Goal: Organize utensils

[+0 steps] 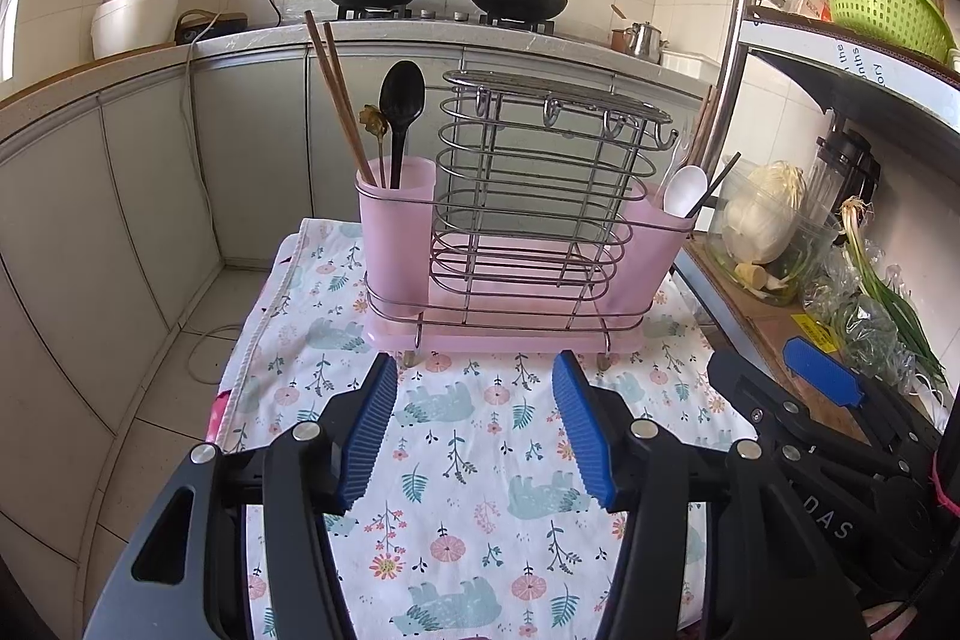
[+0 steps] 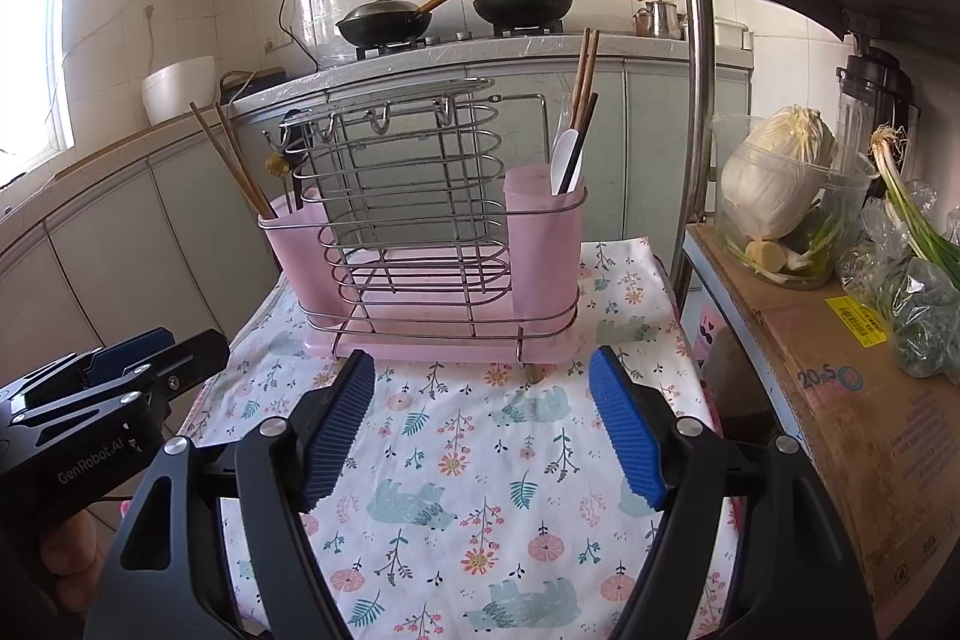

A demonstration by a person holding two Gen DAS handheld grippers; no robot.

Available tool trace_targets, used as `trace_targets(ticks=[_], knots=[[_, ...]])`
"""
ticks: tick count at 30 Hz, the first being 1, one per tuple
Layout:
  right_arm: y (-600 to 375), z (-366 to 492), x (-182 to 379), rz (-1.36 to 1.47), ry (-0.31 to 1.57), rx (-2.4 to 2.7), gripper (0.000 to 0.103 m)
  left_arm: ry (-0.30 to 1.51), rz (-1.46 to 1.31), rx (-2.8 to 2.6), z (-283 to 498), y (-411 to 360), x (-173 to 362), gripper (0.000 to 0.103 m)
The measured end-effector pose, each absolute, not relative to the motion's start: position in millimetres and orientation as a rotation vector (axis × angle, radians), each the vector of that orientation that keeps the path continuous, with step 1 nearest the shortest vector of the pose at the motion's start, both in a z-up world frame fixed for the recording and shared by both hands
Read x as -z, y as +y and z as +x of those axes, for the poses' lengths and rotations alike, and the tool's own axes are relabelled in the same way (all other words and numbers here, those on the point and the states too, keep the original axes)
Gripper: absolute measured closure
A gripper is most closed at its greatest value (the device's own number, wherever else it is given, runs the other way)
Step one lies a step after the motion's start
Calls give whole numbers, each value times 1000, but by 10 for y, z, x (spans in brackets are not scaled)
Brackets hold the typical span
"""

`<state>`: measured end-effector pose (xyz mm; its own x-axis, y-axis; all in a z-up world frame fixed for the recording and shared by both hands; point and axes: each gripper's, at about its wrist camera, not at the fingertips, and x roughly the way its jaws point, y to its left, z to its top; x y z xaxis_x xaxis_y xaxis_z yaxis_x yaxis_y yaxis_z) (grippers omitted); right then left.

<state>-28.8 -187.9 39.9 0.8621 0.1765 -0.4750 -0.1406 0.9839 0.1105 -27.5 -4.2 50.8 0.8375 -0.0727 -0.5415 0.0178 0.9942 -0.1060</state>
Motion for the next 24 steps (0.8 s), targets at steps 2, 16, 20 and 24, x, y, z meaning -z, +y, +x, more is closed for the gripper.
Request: trace_targets(ticks=[2, 16, 20, 24], knots=[[-1880, -287, -399, 73, 505, -167, 28, 577, -99, 47, -275, -44, -509, 49], [-1894, -284, -386, 74, 506, -164, 28, 580, -97, 46, -272, -25, -479, 49], [-1896, -282, -385, 74, 506, -165, 28, 582, -100, 49, -269, -18, -481, 49], [-1896, -283, -386, 72, 506, -165, 28, 582, -100, 53, -261, -17, -486, 49]])
